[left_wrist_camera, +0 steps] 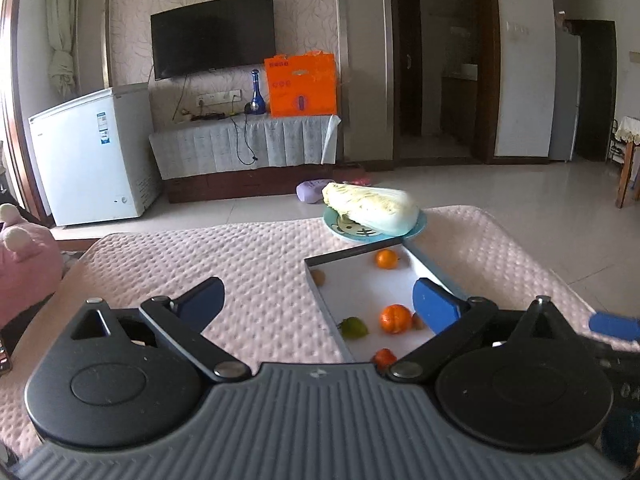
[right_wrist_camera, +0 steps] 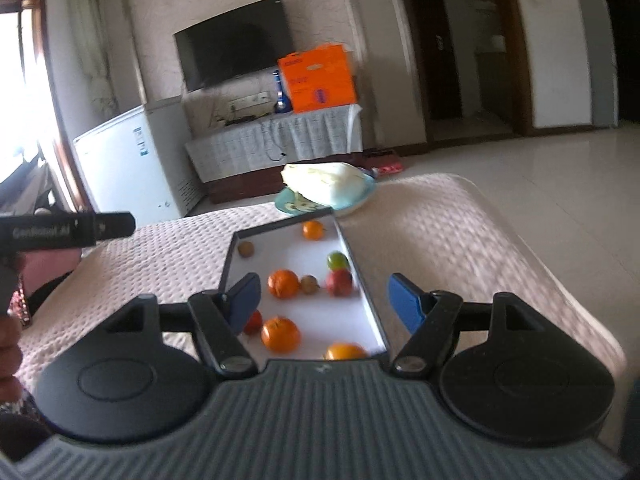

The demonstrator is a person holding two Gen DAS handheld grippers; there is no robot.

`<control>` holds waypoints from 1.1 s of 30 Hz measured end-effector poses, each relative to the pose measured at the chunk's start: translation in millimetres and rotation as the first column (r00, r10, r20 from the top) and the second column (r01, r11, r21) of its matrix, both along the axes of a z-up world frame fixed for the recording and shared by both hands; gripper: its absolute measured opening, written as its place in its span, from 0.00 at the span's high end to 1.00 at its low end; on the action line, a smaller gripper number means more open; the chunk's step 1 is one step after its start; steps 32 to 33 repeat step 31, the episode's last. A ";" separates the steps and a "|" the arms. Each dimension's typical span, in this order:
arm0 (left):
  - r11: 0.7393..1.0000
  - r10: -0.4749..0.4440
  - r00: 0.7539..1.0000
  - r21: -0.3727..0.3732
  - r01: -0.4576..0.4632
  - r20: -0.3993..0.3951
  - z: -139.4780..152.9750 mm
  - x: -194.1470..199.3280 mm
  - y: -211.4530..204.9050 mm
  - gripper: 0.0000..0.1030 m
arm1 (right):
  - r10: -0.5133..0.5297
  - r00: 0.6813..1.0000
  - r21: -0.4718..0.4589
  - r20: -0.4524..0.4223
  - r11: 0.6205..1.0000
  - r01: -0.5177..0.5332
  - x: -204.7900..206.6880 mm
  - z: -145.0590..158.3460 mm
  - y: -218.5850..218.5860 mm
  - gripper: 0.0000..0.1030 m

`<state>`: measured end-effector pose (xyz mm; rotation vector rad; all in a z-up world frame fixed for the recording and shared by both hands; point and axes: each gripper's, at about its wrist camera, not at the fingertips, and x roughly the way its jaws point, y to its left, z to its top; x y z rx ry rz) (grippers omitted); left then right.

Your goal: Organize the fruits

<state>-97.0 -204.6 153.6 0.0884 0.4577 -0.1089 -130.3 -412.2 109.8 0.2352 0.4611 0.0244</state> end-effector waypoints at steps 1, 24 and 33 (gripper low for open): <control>1.000 -0.005 1.000 -0.005 0.005 -0.003 0.2 -6.0 -4.2 0.01 | -0.003 1.000 0.014 -0.006 1.000 0.003 -5.9 -1.2 -3.0 0.30; 0.996 -0.068 0.983 -0.061 0.058 -0.173 -56.6 -68.6 -35.6 0.01 | 0.063 0.989 -0.039 -0.137 0.997 -0.069 -18.7 -33.7 -8.8 0.30; 0.997 -0.059 0.980 -0.050 0.051 -0.191 -70.0 -69.8 -31.8 0.02 | 0.063 0.987 -0.038 -0.146 0.997 -0.070 -17.0 -36.1 -8.4 0.30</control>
